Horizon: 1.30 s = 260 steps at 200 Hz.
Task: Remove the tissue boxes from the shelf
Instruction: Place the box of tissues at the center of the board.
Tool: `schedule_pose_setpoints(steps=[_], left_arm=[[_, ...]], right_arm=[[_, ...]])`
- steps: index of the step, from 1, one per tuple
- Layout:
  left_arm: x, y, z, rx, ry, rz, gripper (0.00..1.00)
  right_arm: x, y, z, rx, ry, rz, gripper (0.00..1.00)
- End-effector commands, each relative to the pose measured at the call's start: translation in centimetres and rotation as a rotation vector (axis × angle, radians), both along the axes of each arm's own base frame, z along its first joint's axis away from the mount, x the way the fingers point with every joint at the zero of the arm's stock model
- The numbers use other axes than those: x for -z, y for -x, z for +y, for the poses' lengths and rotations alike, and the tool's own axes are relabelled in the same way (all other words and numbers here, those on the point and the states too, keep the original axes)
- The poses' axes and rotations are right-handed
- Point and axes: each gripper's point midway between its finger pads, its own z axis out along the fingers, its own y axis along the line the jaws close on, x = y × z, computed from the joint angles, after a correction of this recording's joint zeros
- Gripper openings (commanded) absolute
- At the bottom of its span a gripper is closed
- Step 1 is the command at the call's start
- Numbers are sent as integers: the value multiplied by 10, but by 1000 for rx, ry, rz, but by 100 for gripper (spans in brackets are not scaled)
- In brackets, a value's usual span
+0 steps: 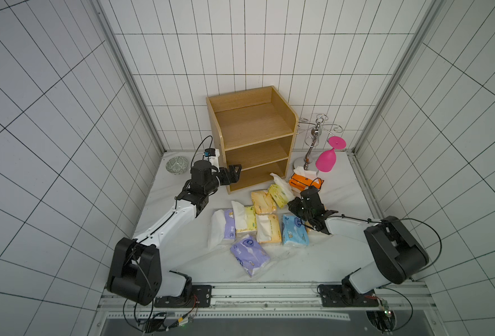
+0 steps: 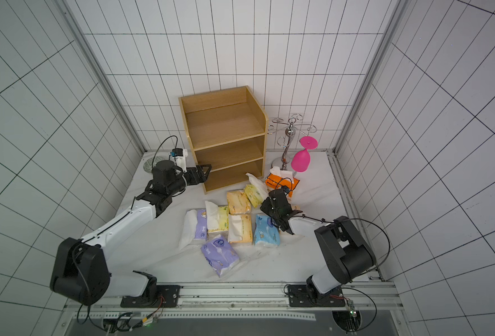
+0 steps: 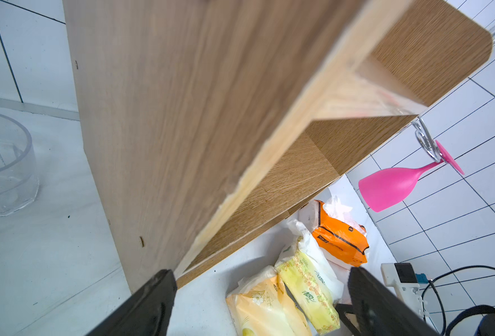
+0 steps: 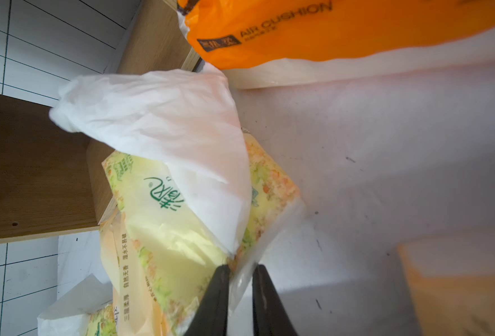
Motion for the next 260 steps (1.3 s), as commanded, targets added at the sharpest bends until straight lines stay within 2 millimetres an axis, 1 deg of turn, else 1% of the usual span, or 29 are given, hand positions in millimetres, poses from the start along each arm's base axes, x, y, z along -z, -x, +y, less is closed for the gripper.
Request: schedule_pose_setpoints(steps=[1,5,9,32,43,64,78,92,93,101,117,146,156,170,177,190,224,260], left_arm=[[0,8,8,-44,5,7,96],[0,9,9,-47,6,8,96],[0,10,10,-50,8,8,96],[1,15,10,-62,9,11,96],[2,18,9,-64,4,14,96],[6,22,5,-68,-15,18,96],[11,24,7,-81,-28,22,96],[16,25,13,-113,-35,24,96],[16,25,14,-115,-35,25,96],[18,27,16,-128,-35,22,96],[21,31,20,-143,-34,21,96],[25,36,25,-151,-58,34,96],[26,37,26,-155,-71,37,96],[27,39,28,-156,-84,39,96],[27,39,28,-157,-89,38,96],[28,40,29,-155,-97,40,96],[29,40,27,-147,-96,44,96],[27,43,25,-134,-81,46,96]], right_arm=[[0,14,-14,-3,67,-14,27],[-2,15,-15,-3,70,-18,32],[-3,16,-17,-4,78,-21,34],[-20,21,-23,-21,101,-51,38],[-31,23,-24,-39,113,-78,42],[-57,23,-17,-110,122,-142,53],[-72,20,-10,-177,146,-175,61],[-81,13,-3,-228,178,-194,68],[-79,13,-3,-232,182,-189,68],[-81,6,1,-249,194,-194,69],[-75,-12,6,-279,221,-158,70],[-56,-43,16,-313,278,-109,70],[-48,-51,20,-324,298,-100,69],[-34,-57,23,-340,324,-71,67],[-28,-58,24,-350,333,-55,64],[-18,-56,24,-360,339,-32,55],[-1,-43,14,-363,372,-5,36],[12,-27,2,-370,406,27,32]])
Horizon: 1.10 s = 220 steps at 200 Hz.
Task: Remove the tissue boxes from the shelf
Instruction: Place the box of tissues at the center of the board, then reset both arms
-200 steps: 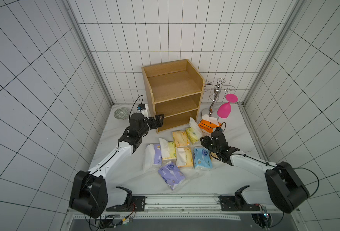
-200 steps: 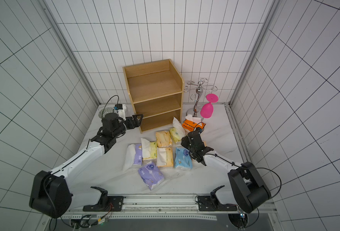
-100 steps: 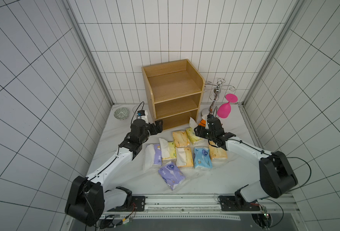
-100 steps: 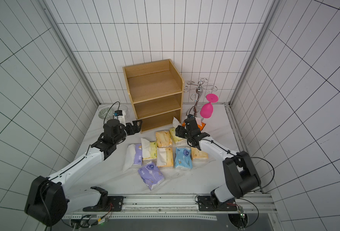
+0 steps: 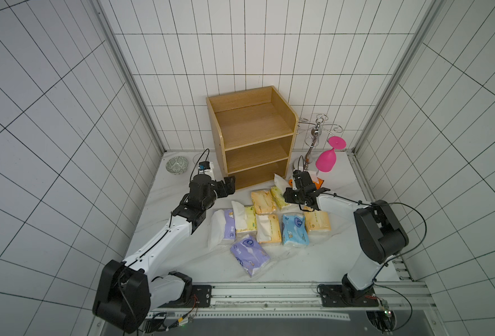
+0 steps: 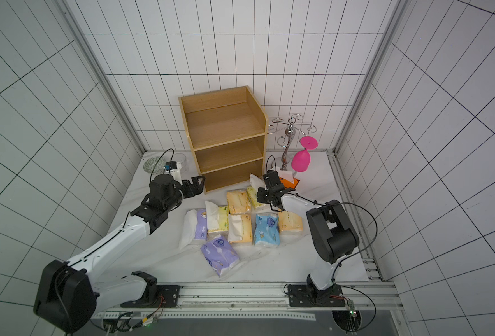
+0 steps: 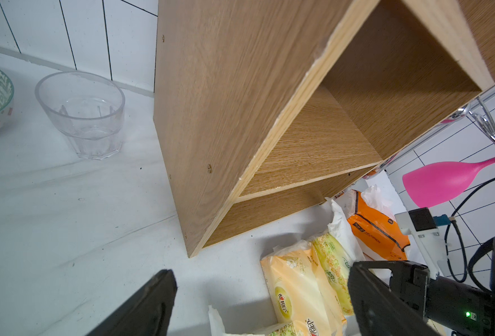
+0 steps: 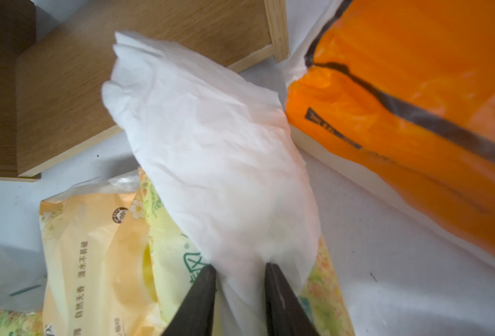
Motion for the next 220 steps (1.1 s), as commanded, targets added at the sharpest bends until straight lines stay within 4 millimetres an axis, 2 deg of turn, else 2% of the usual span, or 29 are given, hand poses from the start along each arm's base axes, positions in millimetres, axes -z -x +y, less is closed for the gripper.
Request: schedule_pose_setpoints(steps=[1,36,66,78,97,116,126,141,150,175,197,220], left_arm=[[-4,5,-1,14,-1,-9,96],[-10,9,1,4,-1,-21,96],[-15,13,6,-9,-10,-31,96],[-17,15,8,-14,-12,-39,96],[-17,18,14,-38,-35,-53,96],[-20,20,26,-82,-76,-83,96],[-23,20,39,-150,-95,-98,97],[-29,23,60,-242,-133,-137,97],[-32,25,70,-268,-152,-174,97],[-35,28,96,-341,-176,-276,98],[-24,31,130,-480,-262,-305,98],[0,28,152,-513,-308,-269,97]], right_arm=[[10,18,-15,-5,51,26,32],[15,30,-22,-2,56,36,29],[10,38,-24,-12,46,29,29],[3,40,-24,-18,35,8,36],[-19,40,-24,-32,13,-48,58],[-50,39,-27,-32,-2,-120,71],[-69,38,-34,-14,2,-173,76],[-97,37,-52,41,27,-270,86],[-115,35,-71,114,61,-338,100],[-151,34,-138,336,193,-496,99],[-159,33,-191,448,337,-535,99],[-144,29,-236,531,377,-504,99]])
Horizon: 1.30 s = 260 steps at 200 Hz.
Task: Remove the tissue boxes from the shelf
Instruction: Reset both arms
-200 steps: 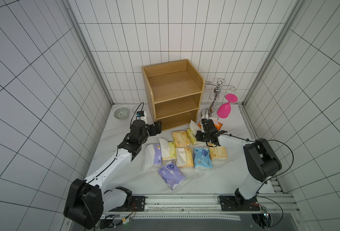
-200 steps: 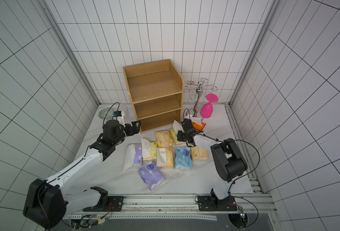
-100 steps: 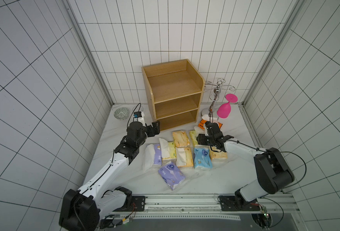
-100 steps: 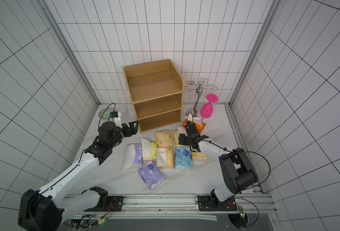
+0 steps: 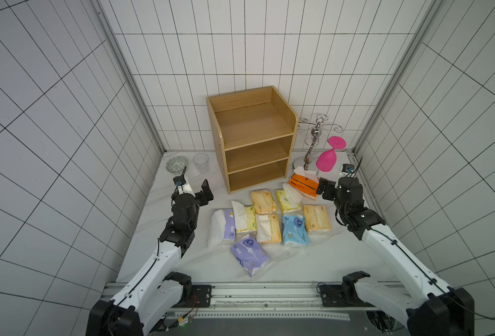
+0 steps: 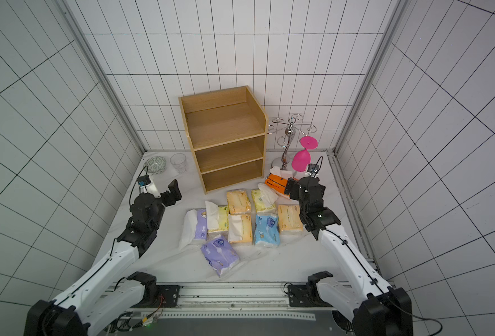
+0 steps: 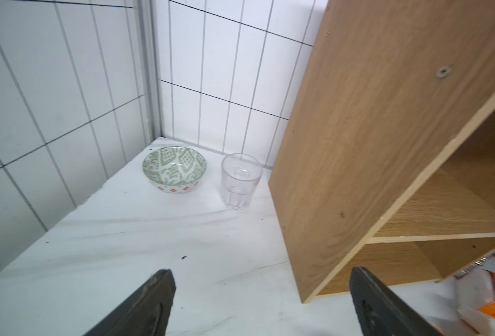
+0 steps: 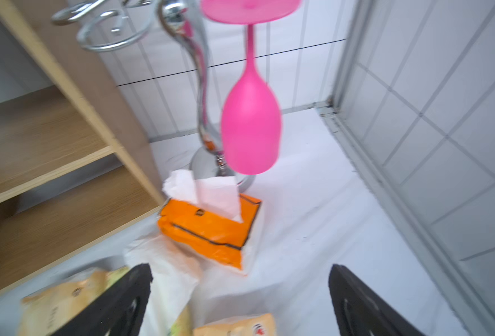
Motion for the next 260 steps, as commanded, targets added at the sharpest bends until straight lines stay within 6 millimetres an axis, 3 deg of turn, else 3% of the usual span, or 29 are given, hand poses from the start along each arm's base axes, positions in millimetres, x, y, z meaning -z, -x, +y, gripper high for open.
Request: schedule_pose_setpoints(steps=[1,43,67,95,136,153,194,260], left_arm=[[0,-3,28,-89,-69,-44,97],[49,-7,67,-183,-65,0,97],[70,-14,78,-202,-54,-10,97],[75,-26,77,-178,-64,-14,96],[102,-45,76,-159,-69,37,96],[106,-60,62,-81,-114,55,92],[108,-61,67,-138,-112,100,98],[109,-63,63,-135,-142,115,98]], right_arm=[[26,2,-57,152,112,52,99],[78,-7,-101,227,102,-30,99],[99,-18,-102,225,105,-59,99],[124,-32,-103,227,107,-67,99],[135,-43,-95,150,94,-78,99],[137,-42,-93,138,86,-43,99],[137,-42,-93,139,94,-51,99],[137,-42,-93,138,95,-44,99]])
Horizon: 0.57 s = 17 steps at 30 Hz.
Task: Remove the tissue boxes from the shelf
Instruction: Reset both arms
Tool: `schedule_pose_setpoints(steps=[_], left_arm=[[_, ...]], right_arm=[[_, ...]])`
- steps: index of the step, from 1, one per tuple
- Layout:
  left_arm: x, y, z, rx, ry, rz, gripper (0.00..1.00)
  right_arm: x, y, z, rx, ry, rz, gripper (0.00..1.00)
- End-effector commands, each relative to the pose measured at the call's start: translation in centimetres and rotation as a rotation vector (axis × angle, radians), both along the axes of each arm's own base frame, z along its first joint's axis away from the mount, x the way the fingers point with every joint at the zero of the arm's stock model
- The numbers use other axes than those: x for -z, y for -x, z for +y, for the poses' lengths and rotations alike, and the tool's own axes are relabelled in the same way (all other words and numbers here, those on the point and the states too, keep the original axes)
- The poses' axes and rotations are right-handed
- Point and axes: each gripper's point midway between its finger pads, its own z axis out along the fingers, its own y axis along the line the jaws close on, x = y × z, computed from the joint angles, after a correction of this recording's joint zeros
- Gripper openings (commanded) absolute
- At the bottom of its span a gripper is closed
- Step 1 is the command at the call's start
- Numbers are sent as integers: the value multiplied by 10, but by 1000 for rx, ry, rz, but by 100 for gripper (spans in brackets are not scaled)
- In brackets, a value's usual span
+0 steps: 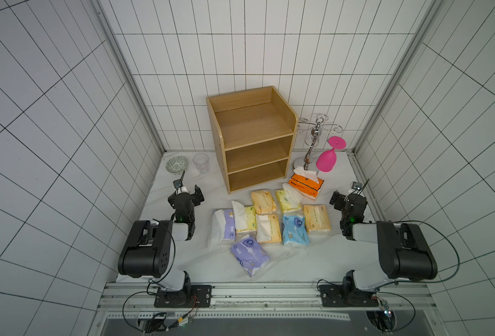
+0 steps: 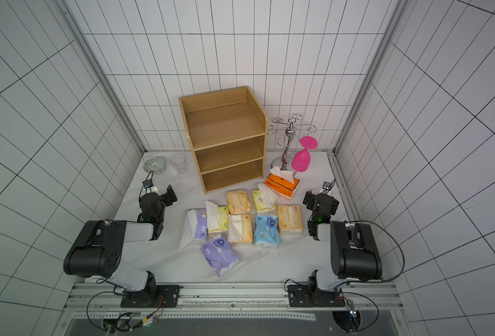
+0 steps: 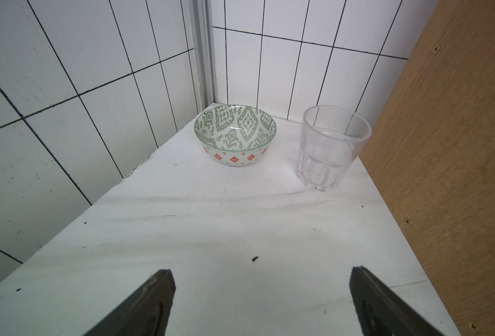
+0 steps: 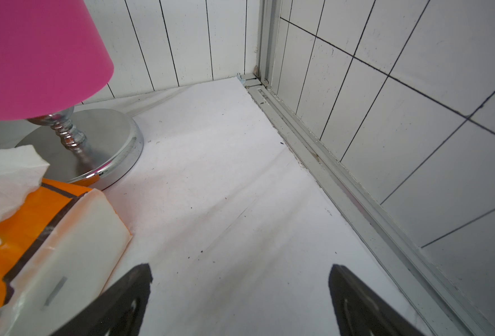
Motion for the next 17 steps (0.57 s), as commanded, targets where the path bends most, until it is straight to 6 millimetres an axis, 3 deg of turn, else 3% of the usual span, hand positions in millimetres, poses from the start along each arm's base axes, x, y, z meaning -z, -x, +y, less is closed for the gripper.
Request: schedule_pose_setpoints(steps=[1,17], left_arm=[[-5,-3,1,-12,-26,0,98],[-4,-3,2,-16,-25,2,98]], right_arm=[[0,1,-3,4,7,-6,99],[0,1,-3,4,7,-3,99]])
